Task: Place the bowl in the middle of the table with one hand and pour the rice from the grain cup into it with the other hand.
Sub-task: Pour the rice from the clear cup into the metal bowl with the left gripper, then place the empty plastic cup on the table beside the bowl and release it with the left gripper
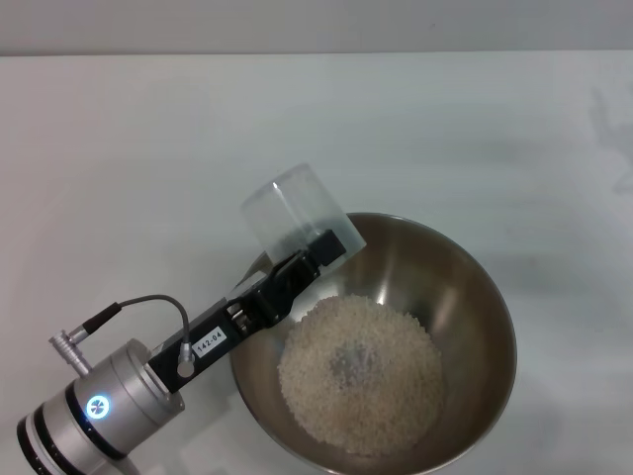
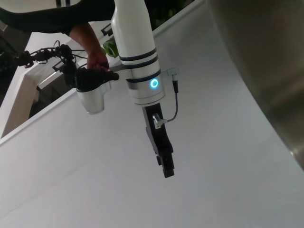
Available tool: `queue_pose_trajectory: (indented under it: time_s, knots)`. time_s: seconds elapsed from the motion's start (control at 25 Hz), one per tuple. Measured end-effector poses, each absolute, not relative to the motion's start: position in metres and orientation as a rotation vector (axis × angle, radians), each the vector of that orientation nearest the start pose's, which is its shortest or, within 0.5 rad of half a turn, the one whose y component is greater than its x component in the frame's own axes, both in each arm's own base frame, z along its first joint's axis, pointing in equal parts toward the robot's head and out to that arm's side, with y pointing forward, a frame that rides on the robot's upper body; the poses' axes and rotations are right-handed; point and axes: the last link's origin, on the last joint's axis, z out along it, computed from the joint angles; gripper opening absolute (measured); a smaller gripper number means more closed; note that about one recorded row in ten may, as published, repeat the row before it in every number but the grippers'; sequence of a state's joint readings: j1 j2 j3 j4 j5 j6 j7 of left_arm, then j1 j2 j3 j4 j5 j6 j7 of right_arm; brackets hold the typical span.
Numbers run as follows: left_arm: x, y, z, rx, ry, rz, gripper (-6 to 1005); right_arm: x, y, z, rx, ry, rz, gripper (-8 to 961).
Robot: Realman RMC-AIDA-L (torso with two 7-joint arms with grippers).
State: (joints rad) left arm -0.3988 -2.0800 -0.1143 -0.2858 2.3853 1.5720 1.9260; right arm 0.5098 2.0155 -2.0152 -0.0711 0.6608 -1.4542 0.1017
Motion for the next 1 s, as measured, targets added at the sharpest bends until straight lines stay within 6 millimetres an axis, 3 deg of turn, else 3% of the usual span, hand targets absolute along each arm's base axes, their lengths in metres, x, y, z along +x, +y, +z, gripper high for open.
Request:
queue_pose_trajectory:
  time_s: [0.28,0.44,0.68,0.76,1.0]
  knots:
    - [-0.234,0.221,-0.096,-1.135,1.665,0.017,55,0.307,0.346,0.058,-1.439,0.175,0.808,485]
    - [-0.228,0.219,-0.094,-1.246,1.533,-0.108,57,0.308,0.35,0.055,-1.452,0.2,0.797,485]
    - [-0.228,0.238,-0.087,-1.581,1.137,-0.371,60,0.302,0.361,0.047,-1.466,0.285,0.836,484]
    - [-0.233,0.248,-0.084,-1.705,0.896,-0.448,61,0.295,0.365,0.044,-1.475,0.298,0.867,484]
    - [-0.24,0.253,-0.062,-1.687,0.585,-0.578,64,0.29,0.373,0.038,-1.481,0.33,0.87,484]
